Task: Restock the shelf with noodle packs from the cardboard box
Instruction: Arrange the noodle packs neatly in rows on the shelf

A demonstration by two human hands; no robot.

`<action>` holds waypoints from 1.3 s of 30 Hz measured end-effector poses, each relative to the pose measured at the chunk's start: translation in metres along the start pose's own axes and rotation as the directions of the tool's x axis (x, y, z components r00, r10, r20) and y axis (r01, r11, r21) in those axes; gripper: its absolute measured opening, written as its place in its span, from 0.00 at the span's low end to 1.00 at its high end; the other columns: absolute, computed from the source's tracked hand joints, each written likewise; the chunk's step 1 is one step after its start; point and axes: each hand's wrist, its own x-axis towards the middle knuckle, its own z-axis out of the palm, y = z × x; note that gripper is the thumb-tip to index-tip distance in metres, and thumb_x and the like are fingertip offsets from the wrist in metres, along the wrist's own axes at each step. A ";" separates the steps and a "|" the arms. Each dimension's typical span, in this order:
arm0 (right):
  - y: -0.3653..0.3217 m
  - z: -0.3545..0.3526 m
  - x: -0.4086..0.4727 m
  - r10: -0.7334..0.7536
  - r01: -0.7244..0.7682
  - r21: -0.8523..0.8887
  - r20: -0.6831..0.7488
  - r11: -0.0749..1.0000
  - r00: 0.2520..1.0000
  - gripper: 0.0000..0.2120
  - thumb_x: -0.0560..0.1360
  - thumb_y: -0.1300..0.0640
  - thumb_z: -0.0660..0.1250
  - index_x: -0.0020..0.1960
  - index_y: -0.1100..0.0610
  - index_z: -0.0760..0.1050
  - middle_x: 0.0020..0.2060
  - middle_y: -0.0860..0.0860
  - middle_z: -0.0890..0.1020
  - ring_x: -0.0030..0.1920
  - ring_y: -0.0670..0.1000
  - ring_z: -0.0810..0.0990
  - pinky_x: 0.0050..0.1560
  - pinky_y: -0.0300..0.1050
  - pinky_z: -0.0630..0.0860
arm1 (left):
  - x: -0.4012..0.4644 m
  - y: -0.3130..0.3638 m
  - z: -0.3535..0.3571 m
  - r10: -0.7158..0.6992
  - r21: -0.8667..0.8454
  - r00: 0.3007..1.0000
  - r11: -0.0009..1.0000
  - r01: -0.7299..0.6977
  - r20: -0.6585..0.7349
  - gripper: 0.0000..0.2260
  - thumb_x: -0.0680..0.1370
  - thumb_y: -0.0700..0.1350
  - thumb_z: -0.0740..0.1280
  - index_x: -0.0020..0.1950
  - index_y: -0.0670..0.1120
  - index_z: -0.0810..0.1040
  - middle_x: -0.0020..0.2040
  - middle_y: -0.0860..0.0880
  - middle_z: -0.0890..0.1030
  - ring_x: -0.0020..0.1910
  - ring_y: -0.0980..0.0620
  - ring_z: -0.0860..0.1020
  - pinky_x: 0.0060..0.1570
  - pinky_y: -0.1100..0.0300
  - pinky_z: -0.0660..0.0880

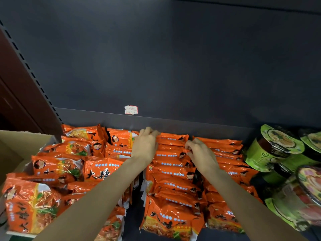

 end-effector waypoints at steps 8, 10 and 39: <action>0.010 -0.015 0.024 0.017 -0.013 0.042 -0.080 0.999 0.997 0.16 0.79 0.57 0.61 0.66 0.53 0.71 0.61 0.51 0.75 0.64 0.51 0.71 0.62 0.46 0.71 | 0.009 -0.007 0.005 0.159 0.227 0.971 0.954 -0.198 0.176 0.18 0.81 0.43 0.59 0.71 0.53 0.68 0.70 0.51 0.68 0.70 0.50 0.63 0.69 0.54 0.60; 0.009 -0.012 0.031 0.007 -0.008 -0.020 -0.072 1.000 0.997 0.17 0.78 0.57 0.63 0.67 0.53 0.71 0.61 0.51 0.77 0.64 0.52 0.72 0.63 0.47 0.71 | 0.012 -0.007 0.006 0.156 0.269 0.974 0.943 -0.196 0.161 0.18 0.79 0.41 0.62 0.68 0.52 0.71 0.67 0.50 0.71 0.67 0.49 0.66 0.66 0.55 0.63; 0.005 -0.003 0.011 -0.170 0.173 -0.227 0.030 0.959 0.985 0.20 0.76 0.51 0.65 0.67 0.50 0.70 0.62 0.47 0.72 0.65 0.48 0.66 0.67 0.44 0.62 | 0.015 -0.024 -0.016 0.166 0.107 0.870 0.964 -0.242 0.465 0.34 0.70 0.57 0.71 0.74 0.54 0.63 0.74 0.53 0.62 0.73 0.51 0.57 0.71 0.51 0.56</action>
